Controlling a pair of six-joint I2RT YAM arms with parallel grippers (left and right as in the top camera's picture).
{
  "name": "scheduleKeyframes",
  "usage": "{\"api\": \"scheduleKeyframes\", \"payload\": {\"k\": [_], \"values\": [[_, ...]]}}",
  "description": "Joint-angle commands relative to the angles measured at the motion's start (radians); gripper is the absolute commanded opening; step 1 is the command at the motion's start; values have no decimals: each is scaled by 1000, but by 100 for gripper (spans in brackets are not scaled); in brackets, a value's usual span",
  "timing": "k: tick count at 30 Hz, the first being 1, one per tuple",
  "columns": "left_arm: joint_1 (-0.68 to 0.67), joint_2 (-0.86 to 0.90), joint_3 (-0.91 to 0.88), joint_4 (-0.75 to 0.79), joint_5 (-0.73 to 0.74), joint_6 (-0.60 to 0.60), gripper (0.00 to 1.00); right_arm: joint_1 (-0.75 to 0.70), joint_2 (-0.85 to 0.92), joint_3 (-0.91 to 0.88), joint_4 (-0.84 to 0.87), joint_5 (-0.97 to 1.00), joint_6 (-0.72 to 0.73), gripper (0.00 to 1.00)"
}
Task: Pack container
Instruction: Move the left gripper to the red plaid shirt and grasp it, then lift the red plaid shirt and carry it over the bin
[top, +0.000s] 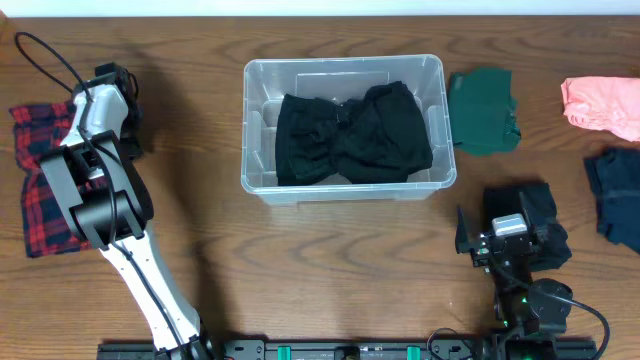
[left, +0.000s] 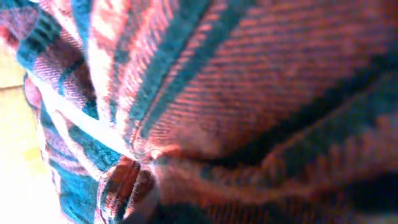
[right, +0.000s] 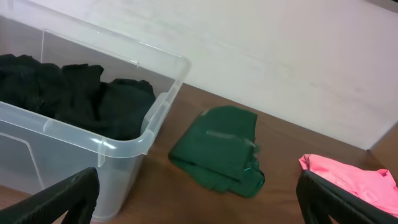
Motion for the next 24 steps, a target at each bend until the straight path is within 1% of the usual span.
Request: {"api": "scheduleKeyframes", "payload": {"k": [1,3,5,6,9,12,13,15,17,18,22,24], "values": [[1,27,-14,-31,35,-24,22,-14,-3,-3,-3,-1,-14,99],[-3,10,-6,-53,73,-24,22,-14,-3,-3,-3,0,-14,99],[-8,-13,15,-84,103,-24,19,-14,-3,-3,-3,0,-14,99],[-13,-29,32,-107,116,-20,14,-14,-3,-3,-3,0,-14,99],[-23,-91,76,-150,177,14,14,-14,-3,-3,-3,0,-14,99],[-38,-189,108,-174,243,34,14,-14,-3,-3,-3,-1,-14,99],[-45,-232,116,-181,266,45,13,-14,-3,-3,-3,0,-14,99],[-60,-317,122,-183,293,64,4,-14,-3,-3,-3,0,-14,99],[-77,-402,122,-179,303,87,6,-14,-3,-3,-3,0,-14,99],[-89,-455,122,-173,333,112,6,-14,-3,-3,-3,0,-14,99],[-141,-626,122,-141,522,220,6,-14,-3,-3,-3,-1,-14,99],[-196,-717,122,-121,570,266,6,-14,-3,-3,-3,0,-14,99]]}}
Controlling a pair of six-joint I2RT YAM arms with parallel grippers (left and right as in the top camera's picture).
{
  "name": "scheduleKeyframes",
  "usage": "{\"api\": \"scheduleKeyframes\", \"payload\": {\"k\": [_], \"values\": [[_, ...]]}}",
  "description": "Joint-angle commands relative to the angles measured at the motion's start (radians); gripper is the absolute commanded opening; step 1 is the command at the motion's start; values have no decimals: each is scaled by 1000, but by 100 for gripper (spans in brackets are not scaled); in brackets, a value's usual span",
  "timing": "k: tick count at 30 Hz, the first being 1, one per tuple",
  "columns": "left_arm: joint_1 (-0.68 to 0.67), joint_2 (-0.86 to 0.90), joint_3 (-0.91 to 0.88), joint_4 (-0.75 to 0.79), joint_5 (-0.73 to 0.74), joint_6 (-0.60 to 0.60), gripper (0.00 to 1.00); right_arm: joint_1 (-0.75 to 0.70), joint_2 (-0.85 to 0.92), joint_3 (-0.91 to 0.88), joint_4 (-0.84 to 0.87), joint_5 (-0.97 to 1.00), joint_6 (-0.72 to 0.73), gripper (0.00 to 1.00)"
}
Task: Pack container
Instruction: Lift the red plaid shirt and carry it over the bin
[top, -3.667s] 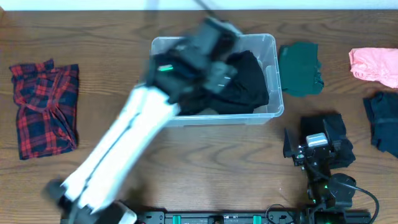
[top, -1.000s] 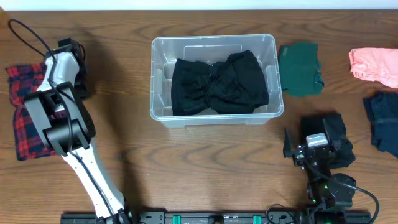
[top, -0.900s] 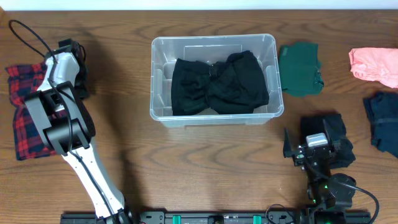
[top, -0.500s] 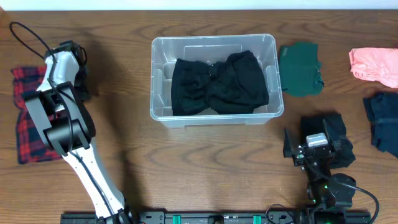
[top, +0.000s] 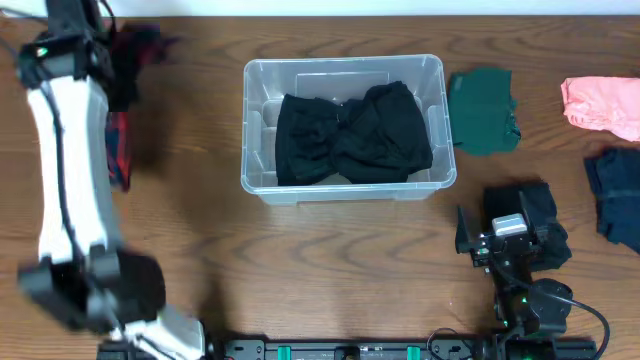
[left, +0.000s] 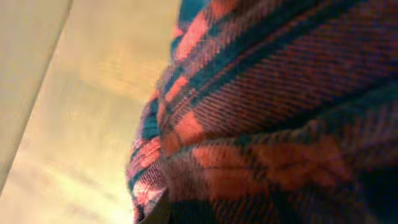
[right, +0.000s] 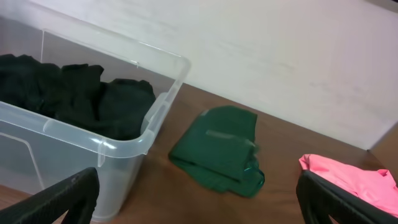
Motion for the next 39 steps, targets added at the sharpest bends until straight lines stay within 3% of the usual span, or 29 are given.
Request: {"api": "scheduleKeyframes", "payload": {"k": [1,8,17,30,39], "values": [[-74,-136,24,21,133,119,6,-14,-3,-3,-3,-1,-14,99],[-408,-283,24,49,125,302,6,-14,-3,-3,-3,-1,-14,99],[-830,-182,24,56,-166,384,6,-14,-3,-3,-3,-1,-14,99],[-899,35,24,117,-236,403,6,-14,-3,-3,-3,-1,-14,99],[-899,89,12,122,-167,305,6,-14,-3,-3,-3,-1,-14,99]]}}
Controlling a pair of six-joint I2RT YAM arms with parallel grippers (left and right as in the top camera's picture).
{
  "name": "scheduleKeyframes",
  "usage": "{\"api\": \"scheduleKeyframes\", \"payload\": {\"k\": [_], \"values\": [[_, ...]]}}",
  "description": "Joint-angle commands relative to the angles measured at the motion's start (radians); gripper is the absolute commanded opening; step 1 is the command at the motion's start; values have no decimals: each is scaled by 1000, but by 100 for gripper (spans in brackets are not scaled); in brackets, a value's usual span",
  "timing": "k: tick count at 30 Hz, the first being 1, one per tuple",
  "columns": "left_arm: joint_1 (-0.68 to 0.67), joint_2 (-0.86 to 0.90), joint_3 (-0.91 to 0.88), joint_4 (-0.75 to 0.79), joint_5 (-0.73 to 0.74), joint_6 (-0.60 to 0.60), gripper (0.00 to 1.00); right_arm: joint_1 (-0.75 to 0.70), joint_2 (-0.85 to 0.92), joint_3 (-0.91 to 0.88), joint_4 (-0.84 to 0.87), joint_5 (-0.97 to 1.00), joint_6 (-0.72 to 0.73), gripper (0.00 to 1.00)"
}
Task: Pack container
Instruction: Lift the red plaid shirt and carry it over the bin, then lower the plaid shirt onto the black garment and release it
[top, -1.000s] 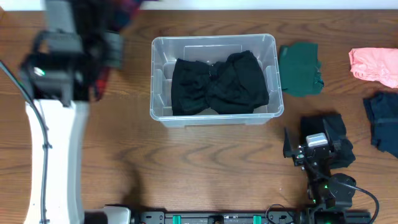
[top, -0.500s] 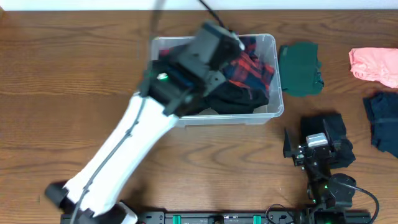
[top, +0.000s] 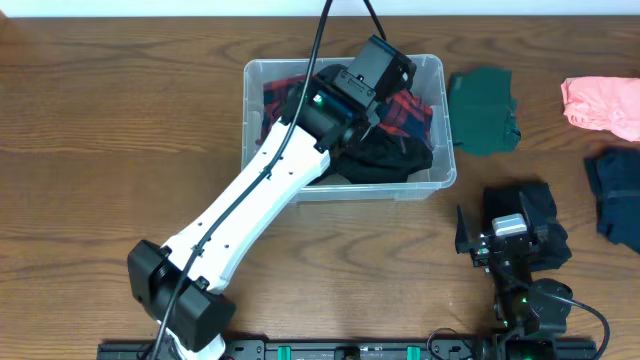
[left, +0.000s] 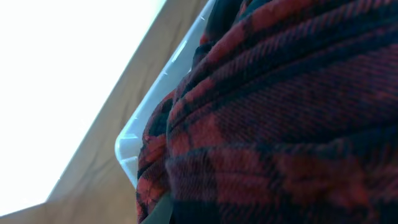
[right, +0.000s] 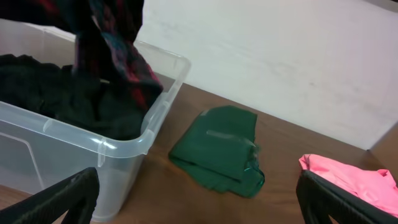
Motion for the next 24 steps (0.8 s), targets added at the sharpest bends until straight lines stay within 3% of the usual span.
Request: {"api": "scheduleKeyframes", "payload": {"k": [1,3,6,8,19,21,24], "values": [[3,9,4,-7,43,-71,10,-14,-3,-3,-3,-1,-14,99],[3,14,2,-32,94,-77,37,-14,-3,-3,-3,-1,-14,99],[3,15,2,-71,183,-85,65,-14,-3,-3,-3,-1,-14,99],[3,13,2,-89,197,-106,71,-14,-3,-3,-3,-1,-14,99],[3,-55,40,-33,198,-166,74,-14,-3,-3,-3,-1,-14,99],[3,-60,40,-12,249,-174,54,-14,-3,-3,-3,-1,-14,99],[3,-40,38,-1,374,-174,38,-14,-3,-3,-3,-1,-14,99]]}}
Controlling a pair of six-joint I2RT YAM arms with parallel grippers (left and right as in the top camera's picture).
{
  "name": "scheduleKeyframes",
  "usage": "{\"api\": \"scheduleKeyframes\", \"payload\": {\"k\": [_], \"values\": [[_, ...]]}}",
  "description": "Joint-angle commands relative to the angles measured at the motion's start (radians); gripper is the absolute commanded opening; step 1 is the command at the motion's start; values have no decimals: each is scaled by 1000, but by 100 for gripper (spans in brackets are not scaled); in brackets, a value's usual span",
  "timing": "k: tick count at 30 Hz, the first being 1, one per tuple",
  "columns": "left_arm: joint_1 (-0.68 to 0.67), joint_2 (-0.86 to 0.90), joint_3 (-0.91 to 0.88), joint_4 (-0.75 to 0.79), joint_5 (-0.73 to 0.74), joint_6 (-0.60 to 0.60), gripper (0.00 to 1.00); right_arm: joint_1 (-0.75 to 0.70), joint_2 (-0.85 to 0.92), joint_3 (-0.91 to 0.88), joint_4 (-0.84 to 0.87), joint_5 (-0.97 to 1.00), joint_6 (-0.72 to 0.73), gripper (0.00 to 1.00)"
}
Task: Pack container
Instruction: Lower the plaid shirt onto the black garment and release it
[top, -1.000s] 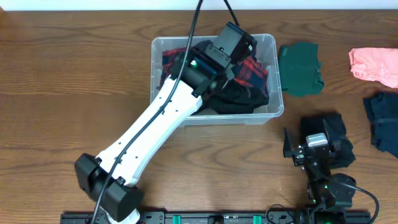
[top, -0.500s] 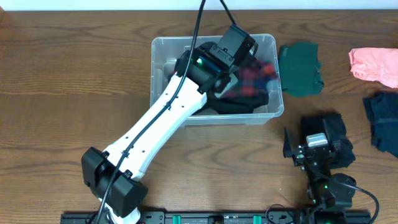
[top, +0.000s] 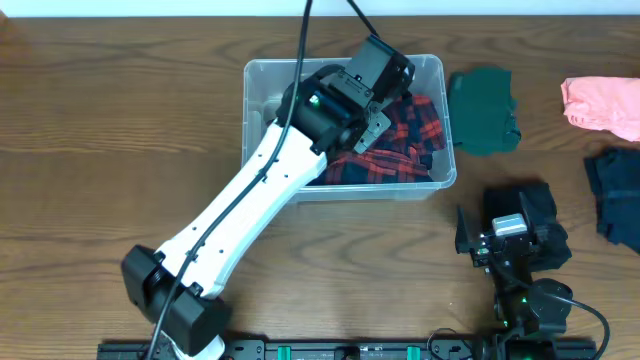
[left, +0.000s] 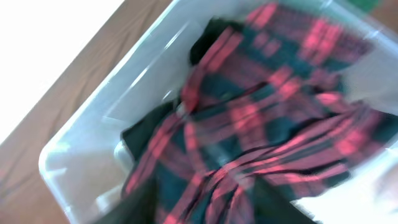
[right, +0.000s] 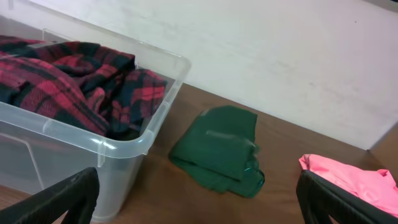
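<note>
The clear plastic container (top: 248, 130) stands at the table's back centre. A red plaid garment (top: 400, 140) lies spread inside it, over a black garment whose edge (left: 142, 132) shows at one side. My left gripper (top: 385, 70) hangs over the container's back right part. In the blurred left wrist view its fingers (left: 140, 205) stand apart above the plaid garment (left: 261, 118), and the gripper (left: 205, 208) is open. My right gripper (right: 199, 205) rests open near the front right, facing the container (right: 168, 93) and the plaid (right: 68, 68).
A folded green cloth (top: 483, 110) lies just right of the container, and shows as well in the right wrist view (right: 221, 152). A pink garment (top: 600, 103) and a navy one (top: 615, 195) lie at the far right edge. The left arm stretches diagonally from the front left.
The plaid garment was bunched in my left gripper over the container; now it lies spread in the container on the black garment, and the gripper is open above it. The right arm is unchanged.
My left gripper was down on the plaid garment at the table's far left. Then it held the garment lifted near the back left corner. Later it was over the container with the plaid hanging from it. Now the plaid lies in the container, let go.
</note>
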Motion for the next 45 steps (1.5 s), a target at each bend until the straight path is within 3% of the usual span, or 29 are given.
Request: {"api": "scheduleKeyframes", "payload": {"k": [1,3,5,13,21,31,33,39,40,45], "values": [[3,1,25,9,139,-18,32,-14,-3,-3,-3,-1,-14,99],[3,39,25,16,147,-18,15,-14,-3,-3,-3,-1,-14,99],[5,84,25,39,151,-18,6,-14,-3,-3,-3,-1,-14,99],[4,338,25,146,248,-18,6,-14,-3,-3,-3,-1,-14,99],[4,552,25,150,256,-18,6,-14,-3,-3,-3,-1,-14,99],[16,533,27,143,254,-18,6,-14,-3,-3,-3,-1,-14,99],[23,495,27,140,254,-18,22,-14,-3,-3,-3,-1,-14,99],[55,304,27,129,189,-18,95,-14,-3,-3,-3,-1,-14,99],[60,265,27,126,162,-18,99,-14,-3,-3,-3,-1,-14,99],[95,35,27,77,12,-18,98,-14,-3,-3,-3,-1,-14,99]]}}
